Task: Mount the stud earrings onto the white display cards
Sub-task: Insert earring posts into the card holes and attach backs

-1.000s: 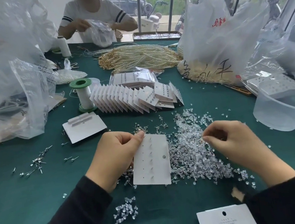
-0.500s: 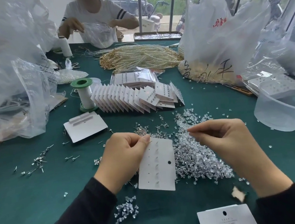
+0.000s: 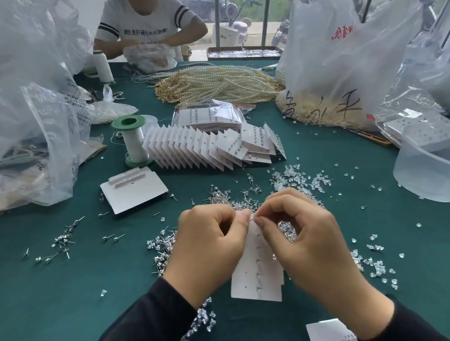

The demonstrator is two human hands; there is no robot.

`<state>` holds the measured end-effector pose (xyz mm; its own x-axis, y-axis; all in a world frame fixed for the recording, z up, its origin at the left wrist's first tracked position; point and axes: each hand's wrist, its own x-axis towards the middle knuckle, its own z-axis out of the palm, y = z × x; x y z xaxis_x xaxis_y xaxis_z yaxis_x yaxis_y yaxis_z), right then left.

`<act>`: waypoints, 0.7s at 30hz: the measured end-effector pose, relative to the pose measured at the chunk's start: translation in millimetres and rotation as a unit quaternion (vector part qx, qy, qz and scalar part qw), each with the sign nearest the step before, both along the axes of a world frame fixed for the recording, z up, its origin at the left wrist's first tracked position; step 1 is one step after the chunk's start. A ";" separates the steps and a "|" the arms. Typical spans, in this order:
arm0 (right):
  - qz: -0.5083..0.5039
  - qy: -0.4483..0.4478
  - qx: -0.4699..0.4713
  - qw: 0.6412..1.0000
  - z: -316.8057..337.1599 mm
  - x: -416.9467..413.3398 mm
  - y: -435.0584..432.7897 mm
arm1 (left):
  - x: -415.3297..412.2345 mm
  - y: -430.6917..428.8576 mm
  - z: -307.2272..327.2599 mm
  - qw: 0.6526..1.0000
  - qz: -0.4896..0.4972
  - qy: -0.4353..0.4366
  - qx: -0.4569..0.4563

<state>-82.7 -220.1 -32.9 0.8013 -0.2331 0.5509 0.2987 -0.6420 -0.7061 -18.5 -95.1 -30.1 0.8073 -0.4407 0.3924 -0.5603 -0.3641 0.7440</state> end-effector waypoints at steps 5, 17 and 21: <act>0.006 0.008 0.012 1.000 -0.9 -0.6 0.5 | -1.4 -0.4 1.4 1.000 0.010 -0.006 -0.002; -0.025 -0.013 0.044 0.999 -11.8 0.1 10.3 | -3.2 0.5 1.6 1.000 0.011 -0.027 0.002; -0.016 -0.011 0.061 0.998 -13.0 1.4 10.9 | -4.1 0.6 3.5 1.000 0.006 -0.016 -0.007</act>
<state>-81.3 -209.2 -45.8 0.7803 -0.3250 0.5343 0.2951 -0.5619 -0.7728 -22.6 -94.5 -26.6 0.7999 -0.4251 0.4237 -0.5789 -0.3606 0.7313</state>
